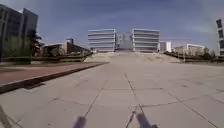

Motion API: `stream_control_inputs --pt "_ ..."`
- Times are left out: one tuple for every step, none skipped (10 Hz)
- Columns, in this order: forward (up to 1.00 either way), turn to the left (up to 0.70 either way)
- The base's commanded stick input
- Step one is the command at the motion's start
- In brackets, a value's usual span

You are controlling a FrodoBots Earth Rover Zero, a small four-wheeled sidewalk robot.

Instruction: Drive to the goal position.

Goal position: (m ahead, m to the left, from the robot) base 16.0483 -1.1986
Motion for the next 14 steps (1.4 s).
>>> stream_control_inputs --pt "0.7 0.0" --pt "0.7 0.0" --pt "0.7 0.0" --pt "0.7 0.0" --pt "0.7 0.0" --pt "0.7 0.0" --pt "0.7 0.0" --pt "0.7 0.0" --pt "0.7 0.0" --pt "0.7 0.0" --pt "0.7 0.0" --pt "0.7 0.0" --pt "0.7 0.0" --pt "0.7 0.0"
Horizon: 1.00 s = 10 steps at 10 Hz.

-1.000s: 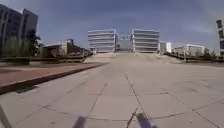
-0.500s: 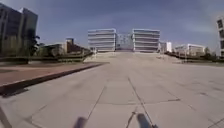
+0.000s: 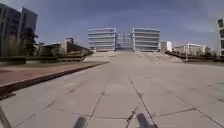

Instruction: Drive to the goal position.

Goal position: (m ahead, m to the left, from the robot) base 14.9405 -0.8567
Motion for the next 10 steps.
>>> stream_control_inputs --pt "0.7 0.0" --pt "0.7 0.0" --pt "0.7 0.0" --pt "0.7 0.0" --pt "0.7 0.0" --pt "0.7 0.0" --pt "0.7 0.0" --pt "0.7 0.0" --pt "0.7 0.0" --pt "0.7 0.0"
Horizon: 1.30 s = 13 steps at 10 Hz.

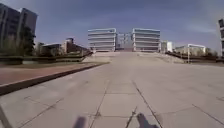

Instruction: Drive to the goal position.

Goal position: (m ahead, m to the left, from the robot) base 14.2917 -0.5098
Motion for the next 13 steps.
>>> stream_control_inputs --pt "0.7 0.0" --pt "0.7 0.0" --pt "0.7 0.0" --pt "0.7 0.0" --pt "0.7 0.0" --pt "0.7 0.0" --pt "0.7 0.0" --pt "0.7 0.0" --pt "0.7 0.0" --pt "0.7 0.0" --pt "0.7 0.0" --pt "0.7 0.0" --pt "0.7 -0.17"
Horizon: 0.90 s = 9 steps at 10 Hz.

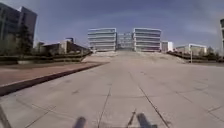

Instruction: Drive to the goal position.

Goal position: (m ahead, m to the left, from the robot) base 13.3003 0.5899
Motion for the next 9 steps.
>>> stream_control_inputs --pt "0.7 -0.35" --pt "0.7 -0.35" --pt "0.7 -0.35" --pt "0.7 -0.18" --pt "0.7 0.0" --pt "0.7 0.0" --pt "0.7 0.0" --pt "0.7 0.0" --pt "0.7 0.0"
